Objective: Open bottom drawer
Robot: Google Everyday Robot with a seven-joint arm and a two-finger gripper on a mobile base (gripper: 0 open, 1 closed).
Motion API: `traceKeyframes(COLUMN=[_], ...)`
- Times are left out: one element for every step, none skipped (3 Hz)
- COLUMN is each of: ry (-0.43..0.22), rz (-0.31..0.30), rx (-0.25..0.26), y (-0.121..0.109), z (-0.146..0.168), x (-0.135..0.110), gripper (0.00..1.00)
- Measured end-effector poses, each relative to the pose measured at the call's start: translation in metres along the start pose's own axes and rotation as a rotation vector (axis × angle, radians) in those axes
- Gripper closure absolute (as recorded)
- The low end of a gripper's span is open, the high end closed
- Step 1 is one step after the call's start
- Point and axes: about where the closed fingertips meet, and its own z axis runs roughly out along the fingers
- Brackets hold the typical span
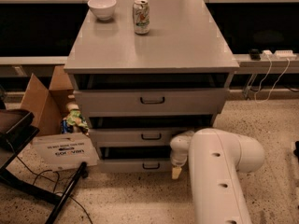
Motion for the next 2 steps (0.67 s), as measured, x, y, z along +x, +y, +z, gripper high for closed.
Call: traceKeyframes(ry=[-0.003, -0.001], rz=[0.011, 0.013], rx=[-0.016, -0.014], y=[0.0041, 0.0034], z=[0.0059, -0.0003], x=[0.0053, 0.0068], gripper=[0.5, 0.81])
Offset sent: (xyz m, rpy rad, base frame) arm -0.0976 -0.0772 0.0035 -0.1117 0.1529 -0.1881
